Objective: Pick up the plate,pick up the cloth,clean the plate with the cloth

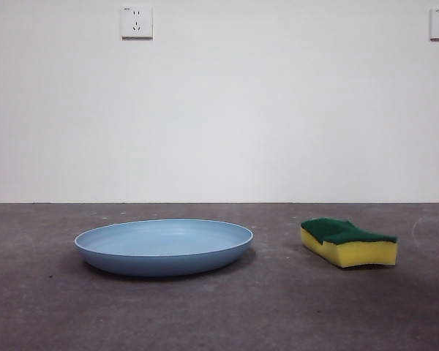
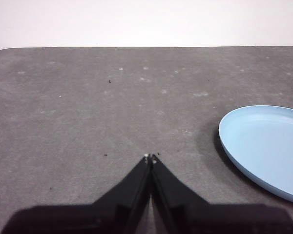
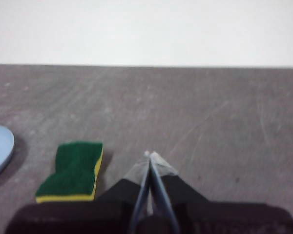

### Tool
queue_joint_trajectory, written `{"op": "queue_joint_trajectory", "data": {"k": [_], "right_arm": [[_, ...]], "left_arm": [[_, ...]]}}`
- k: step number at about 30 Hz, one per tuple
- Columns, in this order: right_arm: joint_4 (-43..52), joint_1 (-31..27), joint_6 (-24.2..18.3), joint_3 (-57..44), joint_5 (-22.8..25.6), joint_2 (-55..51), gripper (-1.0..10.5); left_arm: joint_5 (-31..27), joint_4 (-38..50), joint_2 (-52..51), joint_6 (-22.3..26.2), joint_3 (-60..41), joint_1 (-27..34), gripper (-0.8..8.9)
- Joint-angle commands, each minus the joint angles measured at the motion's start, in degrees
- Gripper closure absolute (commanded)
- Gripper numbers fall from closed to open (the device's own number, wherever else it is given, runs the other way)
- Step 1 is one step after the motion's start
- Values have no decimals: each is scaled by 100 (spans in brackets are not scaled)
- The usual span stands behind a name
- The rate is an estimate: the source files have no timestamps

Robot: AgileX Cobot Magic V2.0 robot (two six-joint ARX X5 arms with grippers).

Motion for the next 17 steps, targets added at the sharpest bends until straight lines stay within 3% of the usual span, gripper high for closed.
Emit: {"op": "queue_joint_trajectory", "data": {"k": [1,10,14,17], "right_arm": [[42,-15,345,-232,-2,-129,946],[-52,-13,614,-415,-9,-125,946],[-50,-13,981,-415,-4,-122,946],[-48,-13,964,-409,26,-120,946]], "left_arm": [[-11,33,-11,-33,-83,17,814],[-11,35,-11,-33,-83,17,814],[-11,33,-11,-33,-83,17,814],[-11,33,-11,-33,-83,17,814]]}}
